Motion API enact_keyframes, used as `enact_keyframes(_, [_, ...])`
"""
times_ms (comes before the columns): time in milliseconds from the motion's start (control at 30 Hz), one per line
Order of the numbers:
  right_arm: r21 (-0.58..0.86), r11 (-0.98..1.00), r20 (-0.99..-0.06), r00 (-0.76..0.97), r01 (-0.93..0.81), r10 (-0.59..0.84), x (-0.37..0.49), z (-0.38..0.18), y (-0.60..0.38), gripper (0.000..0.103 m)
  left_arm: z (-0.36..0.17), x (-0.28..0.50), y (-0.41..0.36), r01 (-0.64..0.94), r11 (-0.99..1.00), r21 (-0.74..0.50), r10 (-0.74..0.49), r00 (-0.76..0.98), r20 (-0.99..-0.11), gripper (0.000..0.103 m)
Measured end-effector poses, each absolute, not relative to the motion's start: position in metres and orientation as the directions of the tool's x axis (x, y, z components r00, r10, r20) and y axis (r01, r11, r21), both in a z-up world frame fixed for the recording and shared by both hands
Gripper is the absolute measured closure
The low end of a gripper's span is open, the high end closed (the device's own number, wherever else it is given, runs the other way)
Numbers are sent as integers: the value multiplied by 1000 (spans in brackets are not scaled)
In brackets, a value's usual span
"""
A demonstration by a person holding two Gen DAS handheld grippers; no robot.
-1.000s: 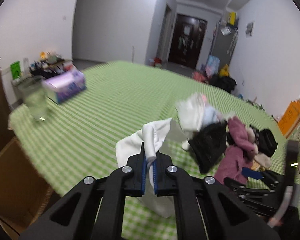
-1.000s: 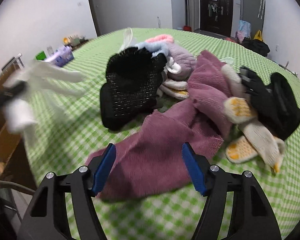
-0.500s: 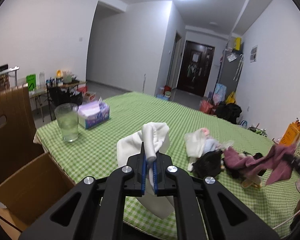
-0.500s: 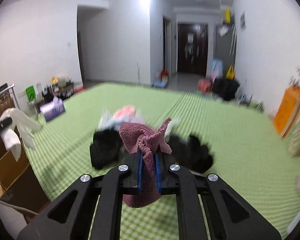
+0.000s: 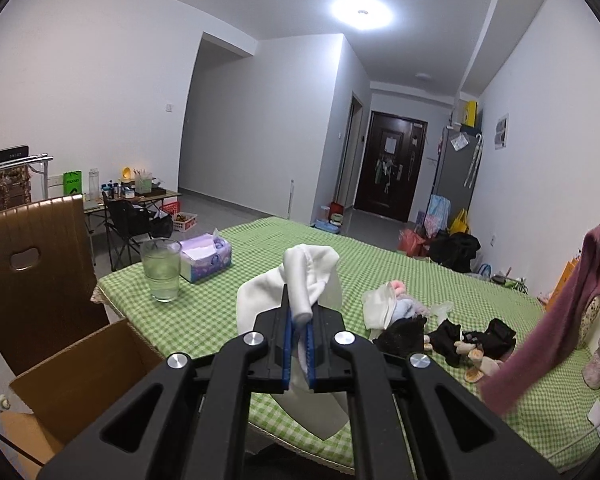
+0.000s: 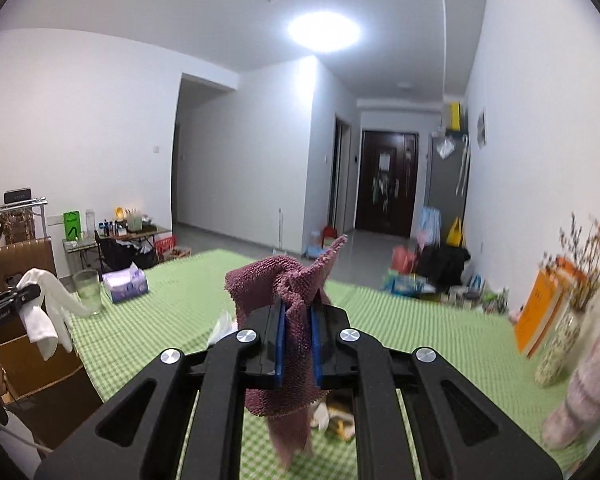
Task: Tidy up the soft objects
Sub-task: 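Carry both cloths to the cardboard box and open both grippers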
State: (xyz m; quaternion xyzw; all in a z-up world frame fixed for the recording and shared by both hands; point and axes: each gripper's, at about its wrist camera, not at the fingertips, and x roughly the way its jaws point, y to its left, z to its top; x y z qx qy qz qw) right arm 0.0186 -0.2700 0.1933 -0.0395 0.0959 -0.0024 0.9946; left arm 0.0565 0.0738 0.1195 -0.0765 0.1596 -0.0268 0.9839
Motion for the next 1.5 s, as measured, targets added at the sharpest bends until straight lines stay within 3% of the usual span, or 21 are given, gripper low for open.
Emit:
enact_keyframes(267, [-135,991,-196,981,-24,-3,34,202,-254,93,103,65,100,-15,977,-215,-61,937,-343,100])
enact_keyframes(467, [-152,979,-232,968,-134,96,77,193,-206,93,81,69,140,-111,969,-219,20,925,-380,100])
enact_keyframes(667, [-146,896,-273,888,-419,371,121,196,-106,93,60,57,207,-304,918,-253,180,890,-419,100])
enact_keyframes(867, [-152,670,-326,676,-727,660,144,192,39,93,32,21,280,-554,784,-281,388,790,-474,100])
enact_keyframes(1067, [-113,498,-392,499,-860,773,153,157,140,93,4,-9,344,-719,636,-281,506,663,-551,100])
enact_keyframes(1267, [-37,424,-534,376,-905,757,182,97,196,92,-34,16,369,-704,636,-317,393,649,-651,100])
enact_keyframes(1500, [44,406,-722,252,-913,645,215,5,252,92,-93,55,373,-687,668,-286,285,591,-755,100])
